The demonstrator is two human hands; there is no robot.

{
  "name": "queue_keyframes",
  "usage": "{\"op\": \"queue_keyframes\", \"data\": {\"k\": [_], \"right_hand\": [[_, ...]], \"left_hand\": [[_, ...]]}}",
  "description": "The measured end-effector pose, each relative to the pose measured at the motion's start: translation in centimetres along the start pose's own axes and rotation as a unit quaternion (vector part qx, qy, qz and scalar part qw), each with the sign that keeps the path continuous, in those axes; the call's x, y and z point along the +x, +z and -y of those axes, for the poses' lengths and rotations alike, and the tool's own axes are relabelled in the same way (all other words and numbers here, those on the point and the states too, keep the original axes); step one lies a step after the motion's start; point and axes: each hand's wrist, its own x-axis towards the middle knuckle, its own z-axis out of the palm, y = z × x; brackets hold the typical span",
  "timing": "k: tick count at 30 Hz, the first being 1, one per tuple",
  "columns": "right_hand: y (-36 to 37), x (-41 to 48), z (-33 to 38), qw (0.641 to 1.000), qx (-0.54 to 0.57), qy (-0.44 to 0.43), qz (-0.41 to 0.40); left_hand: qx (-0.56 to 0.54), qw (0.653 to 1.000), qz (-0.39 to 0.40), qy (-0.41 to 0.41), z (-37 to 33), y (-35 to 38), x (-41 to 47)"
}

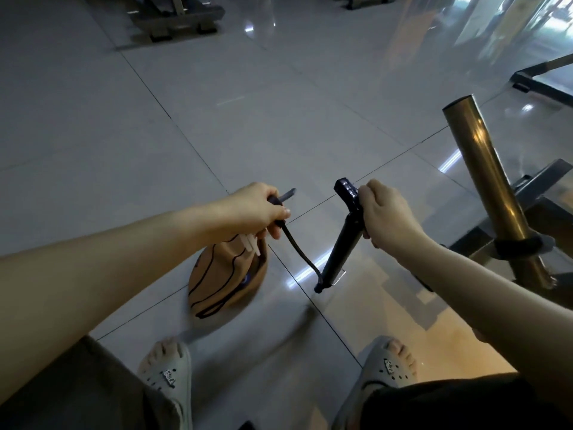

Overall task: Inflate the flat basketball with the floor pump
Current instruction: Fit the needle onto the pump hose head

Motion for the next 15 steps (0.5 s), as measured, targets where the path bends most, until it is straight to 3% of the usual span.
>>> {"op": "queue_keyframes", "data": {"k": [3,10,13,15], "right_hand": [[0.4,-0.4,-0.5,1.0,-0.011,0.007,0.007],[1.1,-1.6,-2.4,0.993,-0.013,0.026,0.118],[1.4,-2.4,-3.4,0.986,0.0,0.055,0.159],[1.6,-2.8,-4.1,0.981,0.003,0.059,0.182]], "left_hand": [[0.026,0.999,-0.032,0.014,1.1,0.6,0.9],[-0.109,0.993,-0.033,-0.019,2.2,3.2,2.9],[-0.182,0.977,0.039,-0.106,2.0,4.4,3.8],[-0.169,0.972,0.093,-0.136,1.8,5.0,4.0]]}}
